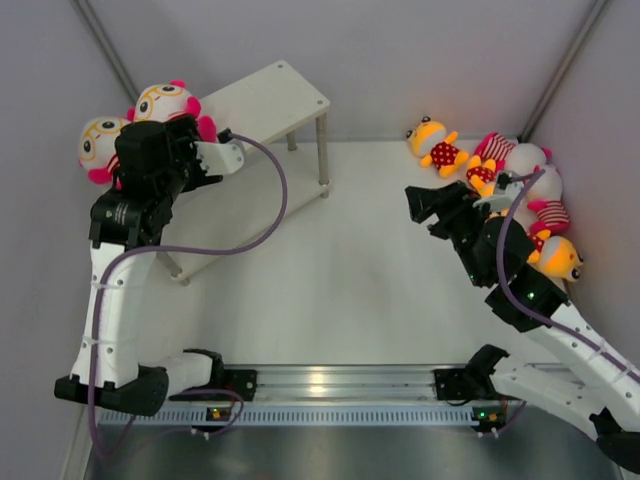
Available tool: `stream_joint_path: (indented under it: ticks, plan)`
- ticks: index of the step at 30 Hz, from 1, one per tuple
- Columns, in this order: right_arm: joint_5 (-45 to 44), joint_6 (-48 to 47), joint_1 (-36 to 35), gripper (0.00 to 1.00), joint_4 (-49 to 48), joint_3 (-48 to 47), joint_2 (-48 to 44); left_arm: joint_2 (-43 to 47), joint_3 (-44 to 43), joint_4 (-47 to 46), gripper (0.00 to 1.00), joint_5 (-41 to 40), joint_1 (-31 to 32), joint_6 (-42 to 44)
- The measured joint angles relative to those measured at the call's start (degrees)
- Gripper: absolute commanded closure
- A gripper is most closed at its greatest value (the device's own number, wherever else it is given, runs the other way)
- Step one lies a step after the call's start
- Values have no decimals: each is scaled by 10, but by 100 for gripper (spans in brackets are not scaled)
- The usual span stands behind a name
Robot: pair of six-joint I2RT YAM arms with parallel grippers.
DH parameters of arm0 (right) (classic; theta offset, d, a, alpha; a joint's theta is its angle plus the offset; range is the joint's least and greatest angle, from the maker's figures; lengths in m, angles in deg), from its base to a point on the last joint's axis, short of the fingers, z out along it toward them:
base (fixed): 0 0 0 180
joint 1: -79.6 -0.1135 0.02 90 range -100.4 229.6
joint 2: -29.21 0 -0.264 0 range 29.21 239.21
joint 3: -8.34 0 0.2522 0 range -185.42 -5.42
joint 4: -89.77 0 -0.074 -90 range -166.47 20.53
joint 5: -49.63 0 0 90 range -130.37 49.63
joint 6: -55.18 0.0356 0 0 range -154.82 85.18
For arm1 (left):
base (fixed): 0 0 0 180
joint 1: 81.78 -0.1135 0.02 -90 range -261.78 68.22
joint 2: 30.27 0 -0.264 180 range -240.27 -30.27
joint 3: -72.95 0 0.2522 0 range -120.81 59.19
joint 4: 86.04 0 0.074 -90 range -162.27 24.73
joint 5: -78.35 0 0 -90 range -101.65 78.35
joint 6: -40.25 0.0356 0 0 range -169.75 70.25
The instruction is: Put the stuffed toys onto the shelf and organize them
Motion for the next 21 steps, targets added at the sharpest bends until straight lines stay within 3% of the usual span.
stream_joint_path:
  ticks: [3,6,8,11,14,15,18,21]
  plan:
    - [0,-17,5,8,29,-21,21,12,0,0,21,35,0,-8]
    - [31,-45,50,5,71,-61,53,18,-20,5,19,84,0,-45]
    - [65,-62,125,5,91,-92,77,15,-46,9,14,112,0,-82]
    - [139,-85,301,8,117,-122,114,4,-110,9,2,153,-1,-187]
    - [180,-111,474,14,134,-126,158,0,-153,-1,2,179,-1,-301]
    - [184,-124,524,22,140,-124,176,4,-156,-4,2,188,-1,-336]
    - [163,-170,628,29,142,-114,250,30,-130,-4,2,222,0,-398]
    - [128,-224,668,27,137,-115,351,47,-106,-1,2,236,0,-420]
